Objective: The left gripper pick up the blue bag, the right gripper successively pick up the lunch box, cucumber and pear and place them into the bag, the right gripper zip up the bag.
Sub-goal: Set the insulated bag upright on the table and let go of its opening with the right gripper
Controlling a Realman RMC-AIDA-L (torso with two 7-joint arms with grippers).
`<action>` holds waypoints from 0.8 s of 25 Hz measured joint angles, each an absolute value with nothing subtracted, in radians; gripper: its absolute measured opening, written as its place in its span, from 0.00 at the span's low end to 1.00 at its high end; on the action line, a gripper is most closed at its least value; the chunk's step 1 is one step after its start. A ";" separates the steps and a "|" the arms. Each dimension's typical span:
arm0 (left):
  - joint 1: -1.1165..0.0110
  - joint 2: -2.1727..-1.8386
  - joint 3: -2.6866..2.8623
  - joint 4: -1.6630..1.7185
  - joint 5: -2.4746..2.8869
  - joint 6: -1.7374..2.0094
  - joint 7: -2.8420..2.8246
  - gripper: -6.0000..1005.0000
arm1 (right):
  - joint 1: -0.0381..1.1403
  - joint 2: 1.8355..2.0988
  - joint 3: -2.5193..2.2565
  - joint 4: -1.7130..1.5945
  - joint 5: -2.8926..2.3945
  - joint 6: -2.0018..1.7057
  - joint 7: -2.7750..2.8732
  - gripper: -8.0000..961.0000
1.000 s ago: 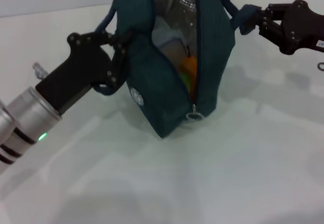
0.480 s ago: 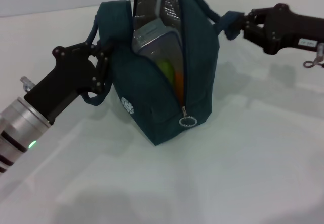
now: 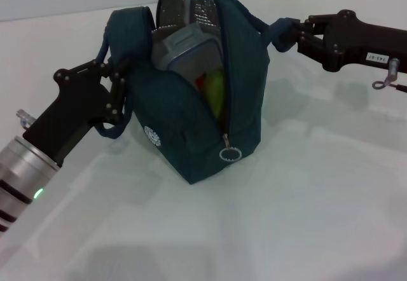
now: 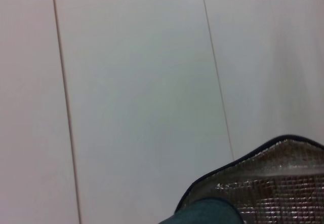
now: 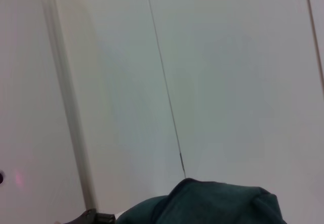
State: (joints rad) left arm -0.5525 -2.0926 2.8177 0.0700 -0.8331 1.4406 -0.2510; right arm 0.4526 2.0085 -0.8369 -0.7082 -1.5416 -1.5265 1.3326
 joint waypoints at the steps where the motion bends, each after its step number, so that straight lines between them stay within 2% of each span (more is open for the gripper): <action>1: -0.551 -2.092 2.820 0.076 -0.833 1.441 -0.258 0.19 | 0.451 2.009 -0.838 -0.708 -1.542 -1.527 1.330 0.12; 9: -0.552 -2.087 2.830 0.085 -0.815 1.445 -0.309 0.20 | 0.445 2.012 -0.836 -0.693 -1.526 -1.544 1.308 0.15; 14: -0.552 -2.088 2.830 0.085 -0.813 1.467 -0.350 0.39 | 0.451 2.011 -0.831 -0.670 -1.504 -1.521 1.310 0.18; 20: -0.561 -2.090 2.823 0.083 -0.815 1.464 -0.372 0.40 | 0.445 2.001 -0.841 -0.678 -1.542 -1.515 1.315 0.32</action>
